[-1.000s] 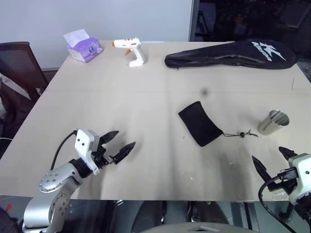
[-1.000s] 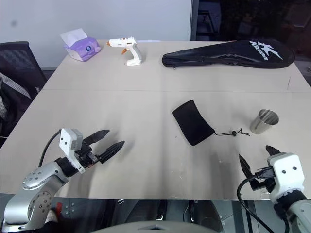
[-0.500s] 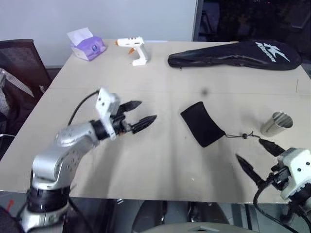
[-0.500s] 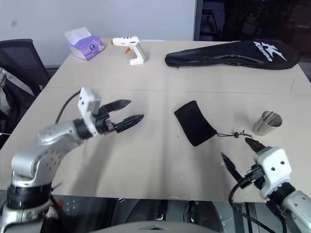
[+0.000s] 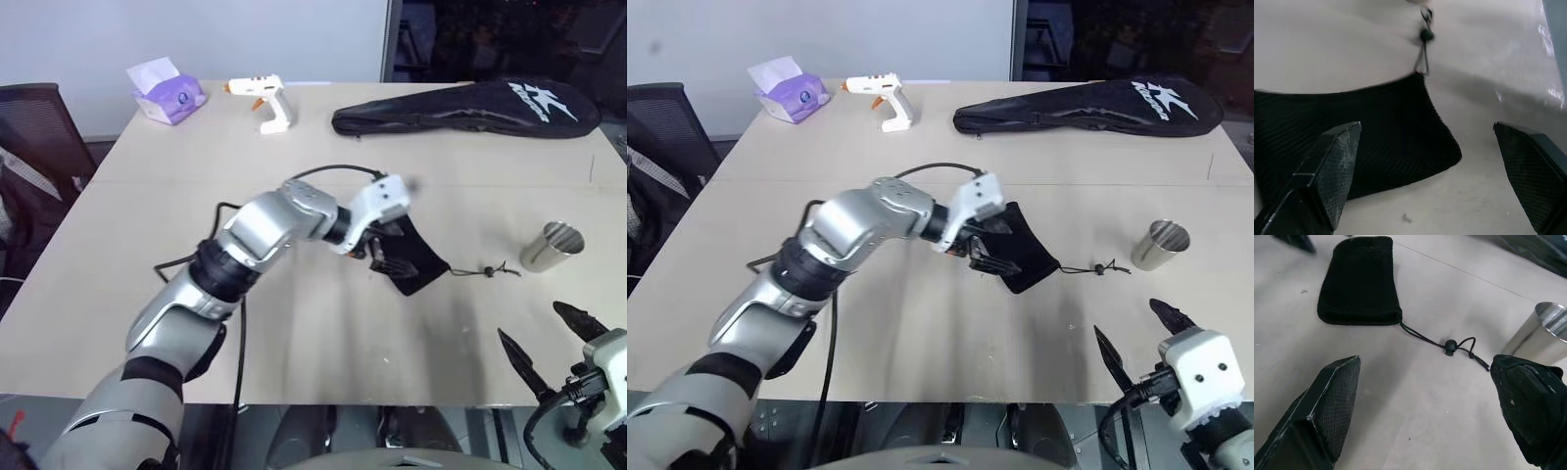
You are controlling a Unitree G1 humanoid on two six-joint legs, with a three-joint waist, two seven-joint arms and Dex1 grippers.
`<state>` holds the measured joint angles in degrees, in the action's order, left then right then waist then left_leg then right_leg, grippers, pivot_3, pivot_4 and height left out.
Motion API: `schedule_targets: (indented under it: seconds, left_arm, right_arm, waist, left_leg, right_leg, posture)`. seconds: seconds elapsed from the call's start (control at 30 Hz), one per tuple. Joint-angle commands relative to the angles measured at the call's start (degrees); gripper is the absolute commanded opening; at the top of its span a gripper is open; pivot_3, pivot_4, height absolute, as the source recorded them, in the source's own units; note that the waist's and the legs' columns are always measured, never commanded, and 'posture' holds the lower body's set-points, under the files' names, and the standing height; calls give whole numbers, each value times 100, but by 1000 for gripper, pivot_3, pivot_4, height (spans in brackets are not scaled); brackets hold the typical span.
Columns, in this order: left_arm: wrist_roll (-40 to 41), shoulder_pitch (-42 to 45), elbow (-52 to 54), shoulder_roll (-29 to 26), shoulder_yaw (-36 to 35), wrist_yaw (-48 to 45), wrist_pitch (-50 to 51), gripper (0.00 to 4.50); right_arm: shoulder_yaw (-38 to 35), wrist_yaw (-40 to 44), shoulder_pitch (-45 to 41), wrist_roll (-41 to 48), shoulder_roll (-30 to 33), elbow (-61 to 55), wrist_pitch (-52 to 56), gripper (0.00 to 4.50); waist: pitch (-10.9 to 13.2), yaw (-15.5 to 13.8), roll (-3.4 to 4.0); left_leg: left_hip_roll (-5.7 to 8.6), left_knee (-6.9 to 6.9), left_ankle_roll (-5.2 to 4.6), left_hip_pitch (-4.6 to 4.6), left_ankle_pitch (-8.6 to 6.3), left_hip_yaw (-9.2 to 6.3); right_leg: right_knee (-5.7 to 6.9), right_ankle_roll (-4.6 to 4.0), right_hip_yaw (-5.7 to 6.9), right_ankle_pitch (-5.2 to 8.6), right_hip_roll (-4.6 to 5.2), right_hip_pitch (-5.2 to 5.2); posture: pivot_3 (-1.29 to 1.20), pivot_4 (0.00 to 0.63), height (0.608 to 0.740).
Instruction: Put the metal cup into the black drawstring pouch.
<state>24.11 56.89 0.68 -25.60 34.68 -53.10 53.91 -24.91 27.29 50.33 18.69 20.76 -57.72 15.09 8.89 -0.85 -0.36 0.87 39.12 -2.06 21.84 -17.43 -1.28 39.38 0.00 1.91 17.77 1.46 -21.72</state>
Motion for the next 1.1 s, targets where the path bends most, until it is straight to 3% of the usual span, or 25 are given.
schedule_targets:
  seconds: [0.03,0.33,0.37,0.4,0.47,0.5,0.57,0.67,0.7,0.97,1.03,1.1]
  left_arm:
    - [-432,116,-461,511,390,-50,-191,4500]
    - [-1261,126,-1835,1739,340,700,-191,4500]
    - [-1388,112,-1843,1732,406,709,-290,3982]
    - [-1458,87,-1824,1725,416,700,-329,3866]
    - [-1480,12,-1739,1730,287,694,-277,3157]
    - [-1469,-10,-1701,1722,216,670,-236,2328]
    - [-1344,-7,-1602,1626,3,520,-80,1766]
    - [-1238,63,-1603,1453,-287,352,116,344]
    - [-1223,78,-1609,1421,-340,313,164,79]
    - [-815,8,-1714,671,-1204,-264,305,79]
    - [-834,-38,-1734,464,-1395,-329,30,79]
    - [-784,-30,-1725,274,-1606,-402,-43,79]
  right_arm:
    - [157,-154,195,-226,-126,-228,-362,4452]
    - [411,-375,609,-623,-366,-228,-816,4452]
    - [427,-400,636,-644,-380,-228,-852,4500]
    - [436,-420,657,-651,-386,-228,-886,4500]
    - [434,-448,691,-667,-402,-228,-928,4500]
    - [439,-458,700,-682,-399,-228,-941,4500]
    - [474,-497,666,-715,-381,-228,-928,4500]
    - [562,-573,505,-763,-328,-228,-818,4500]
    - [585,-592,465,-769,-312,-228,-790,4500]
    - [579,-1407,-695,-952,-251,-228,145,4500]
    - [309,-1500,-1098,-957,79,-228,648,4500]
    - [-122,-1475,-1630,-742,653,-228,1836,4500]
  waist:
    - [1,-5,-1]
    - [2,-2,-1]
    - [1,-2,-2]
    - [1,1,-2]
    - [1,1,-1]
    - [1,0,-1]
    - [1,2,-1]
    - [1,7,-1]
    - [0,3,1]
    - [1,8,2]
    - [1,4,2]
    - [2,9,1]
  left_leg:
    - [0,2,0,2,0,-1]
    - [-1,3,-1,7,-1,-3]
    - [-1,4,-1,8,-1,-2]
    - [0,4,-2,7,-1,-1]
    - [0,5,-2,7,-1,-1]
    - [-1,4,-1,6,-1,-1]
    - [-1,4,-1,7,-1,-2]
    - [-2,4,-1,7,-1,-2]
    - [-2,5,-1,6,0,-1]
    - [-2,9,2,5,1,-1]
    - [-2,9,3,3,2,-2]
    - [1,11,4,4,2,1]
  right_leg:
    - [0,0,0,0,0,-1]
    - [2,2,0,2,-1,-6]
    - [2,2,0,2,-1,-6]
    - [1,3,0,2,1,-5]
    - [2,2,-1,1,1,-5]
    - [3,2,-1,1,1,-5]
    - [3,2,-1,2,0,-6]
    - [3,2,-1,2,1,-7]
    - [4,2,-1,2,1,-7]
    - [8,0,-1,1,2,-8]
    - [11,0,-1,1,2,-8]
    - [11,0,-2,1,4,-7]
  posture:
    - [0,150,740]
    - [0,150,740]
    - [0,150,740]
    - [0,150,740]
    - [0,150,740]
    - [0,150,740]
    - [0,150,740]
    - [0,150,740]
    - [0,150,740]
    - [0,150,740]
    - [0,150,740]
    - [0,150,740]
